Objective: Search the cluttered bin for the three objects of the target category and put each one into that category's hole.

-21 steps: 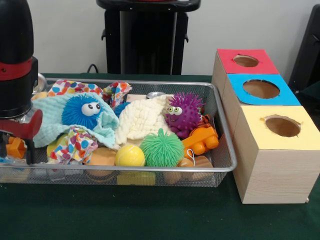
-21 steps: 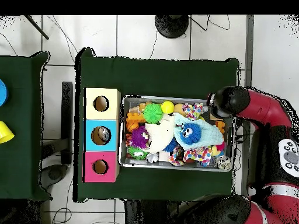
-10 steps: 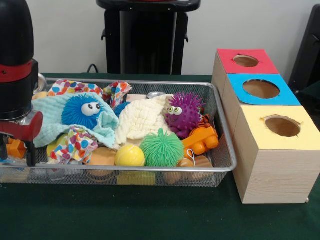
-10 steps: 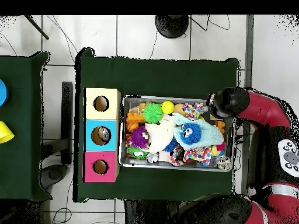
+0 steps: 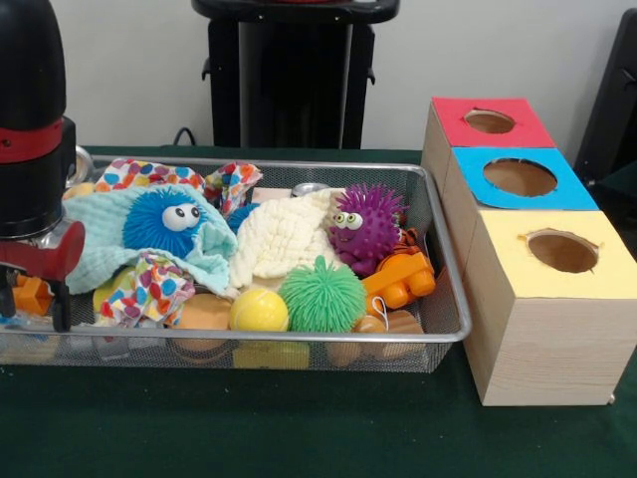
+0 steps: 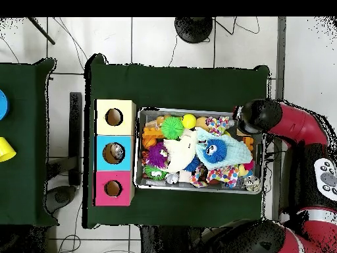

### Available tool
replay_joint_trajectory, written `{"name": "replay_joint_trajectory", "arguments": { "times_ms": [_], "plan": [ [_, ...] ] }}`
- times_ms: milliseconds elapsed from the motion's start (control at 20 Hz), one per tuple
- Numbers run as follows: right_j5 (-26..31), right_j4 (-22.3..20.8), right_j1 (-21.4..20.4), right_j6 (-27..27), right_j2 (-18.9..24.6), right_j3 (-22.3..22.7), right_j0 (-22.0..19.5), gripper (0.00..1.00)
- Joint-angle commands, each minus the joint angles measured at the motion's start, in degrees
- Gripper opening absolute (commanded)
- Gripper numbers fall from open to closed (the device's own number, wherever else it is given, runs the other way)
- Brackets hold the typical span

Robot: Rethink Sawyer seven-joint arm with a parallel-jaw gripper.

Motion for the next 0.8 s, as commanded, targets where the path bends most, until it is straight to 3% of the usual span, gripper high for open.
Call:
{"name": "replay_joint_trajectory", "arguments": {
  "times_ms": [50,800],
  "plan": [
    [-6.8,-0.8,-0.1,2.8,1.1,11.4,-2.0,1.0],
    [-16.2,-2.2,-0.3,3.4,0.5,17.9,-3.7,1.0]
  ]
}}
